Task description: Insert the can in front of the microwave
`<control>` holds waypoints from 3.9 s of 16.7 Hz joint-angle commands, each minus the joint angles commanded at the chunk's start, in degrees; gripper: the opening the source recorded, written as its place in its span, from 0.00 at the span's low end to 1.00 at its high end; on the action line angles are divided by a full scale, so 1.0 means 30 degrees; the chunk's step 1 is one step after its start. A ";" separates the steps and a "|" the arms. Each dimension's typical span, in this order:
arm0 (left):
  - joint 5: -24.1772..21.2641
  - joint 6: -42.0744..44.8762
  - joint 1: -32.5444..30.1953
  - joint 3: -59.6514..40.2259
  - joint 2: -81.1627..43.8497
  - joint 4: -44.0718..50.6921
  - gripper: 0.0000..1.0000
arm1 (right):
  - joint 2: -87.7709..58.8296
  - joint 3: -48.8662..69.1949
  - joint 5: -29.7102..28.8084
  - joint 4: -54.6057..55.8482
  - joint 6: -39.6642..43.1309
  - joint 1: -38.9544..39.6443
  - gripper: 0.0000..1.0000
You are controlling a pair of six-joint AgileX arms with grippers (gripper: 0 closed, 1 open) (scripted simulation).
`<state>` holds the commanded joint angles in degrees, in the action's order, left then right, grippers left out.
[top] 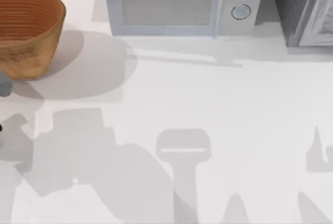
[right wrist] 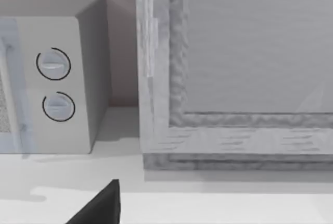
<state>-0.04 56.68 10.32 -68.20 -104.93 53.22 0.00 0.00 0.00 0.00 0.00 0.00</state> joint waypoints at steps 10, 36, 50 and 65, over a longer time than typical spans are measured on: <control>0.0000 -0.0006 -0.0004 -0.0009 -0.0007 -0.0001 0.55 | 0.0000 0.0000 0.0000 0.0000 0.0000 0.0000 1.00; 0.0410 -0.0258 -0.1069 -0.1049 0.0759 0.4423 0.00 | 0.0000 0.0000 0.0000 0.0000 0.0000 0.0000 1.00; -0.0074 -0.0214 -0.0262 -0.2049 0.0968 0.3093 0.00 | 0.0000 0.0000 0.0000 0.0000 0.0000 0.0000 1.00; -0.2258 -2.1366 -1.0422 -1.3369 -0.6233 0.6986 0.00 | 0.0000 0.0000 0.0000 0.0000 0.0000 0.0000 1.00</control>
<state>-6.82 -7.42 -20.94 -108.30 -123.63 74.17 0.00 0.00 0.00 0.00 0.00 0.00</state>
